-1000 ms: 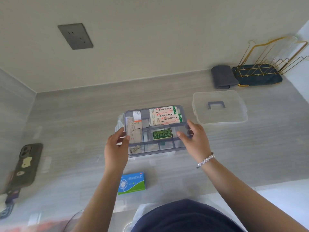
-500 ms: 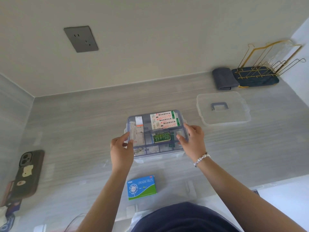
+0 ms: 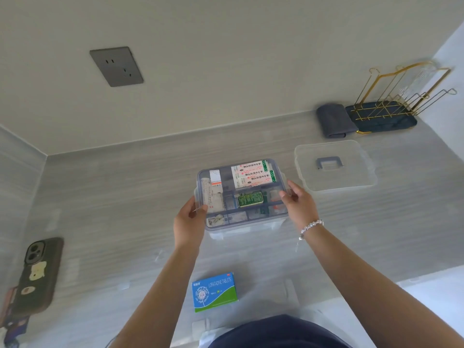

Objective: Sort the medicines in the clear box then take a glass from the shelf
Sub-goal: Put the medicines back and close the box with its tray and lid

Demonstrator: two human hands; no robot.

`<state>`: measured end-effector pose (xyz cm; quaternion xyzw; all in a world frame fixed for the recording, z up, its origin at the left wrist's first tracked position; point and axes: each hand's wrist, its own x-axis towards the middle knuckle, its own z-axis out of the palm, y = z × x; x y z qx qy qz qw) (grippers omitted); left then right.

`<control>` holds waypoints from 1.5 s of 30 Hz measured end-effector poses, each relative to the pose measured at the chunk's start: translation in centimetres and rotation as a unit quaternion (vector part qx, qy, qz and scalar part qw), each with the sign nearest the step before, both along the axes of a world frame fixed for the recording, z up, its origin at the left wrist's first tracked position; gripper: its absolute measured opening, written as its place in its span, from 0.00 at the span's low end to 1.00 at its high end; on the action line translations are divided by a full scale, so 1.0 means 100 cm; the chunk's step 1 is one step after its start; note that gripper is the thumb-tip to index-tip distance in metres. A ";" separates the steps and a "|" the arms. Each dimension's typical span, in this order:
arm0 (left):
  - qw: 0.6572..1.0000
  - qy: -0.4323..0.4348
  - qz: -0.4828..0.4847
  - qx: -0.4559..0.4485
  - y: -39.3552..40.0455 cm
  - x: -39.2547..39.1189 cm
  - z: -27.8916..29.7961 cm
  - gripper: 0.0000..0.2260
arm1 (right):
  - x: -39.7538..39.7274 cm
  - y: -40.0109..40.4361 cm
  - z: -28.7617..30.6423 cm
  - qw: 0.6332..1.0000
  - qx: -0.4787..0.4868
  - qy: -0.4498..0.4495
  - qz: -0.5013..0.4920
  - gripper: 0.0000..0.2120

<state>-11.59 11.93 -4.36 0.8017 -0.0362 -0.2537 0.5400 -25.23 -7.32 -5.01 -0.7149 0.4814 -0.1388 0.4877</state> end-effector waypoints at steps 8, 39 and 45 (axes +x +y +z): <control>0.999 -0.017 -0.002 0.030 -0.053 0.011 0.003 0.10 | 0.010 -0.050 0.004 1.000 0.004 0.004 0.008 0.24; 0.989 0.003 -0.092 0.116 -0.282 -0.150 -0.051 0.28 | -0.147 -0.268 -0.055 0.994 0.011 0.072 0.078 0.29; 0.992 -0.070 -0.070 0.073 -0.277 -0.159 -0.021 0.29 | -0.159 -0.255 -0.016 0.997 -0.064 -0.008 0.033 0.31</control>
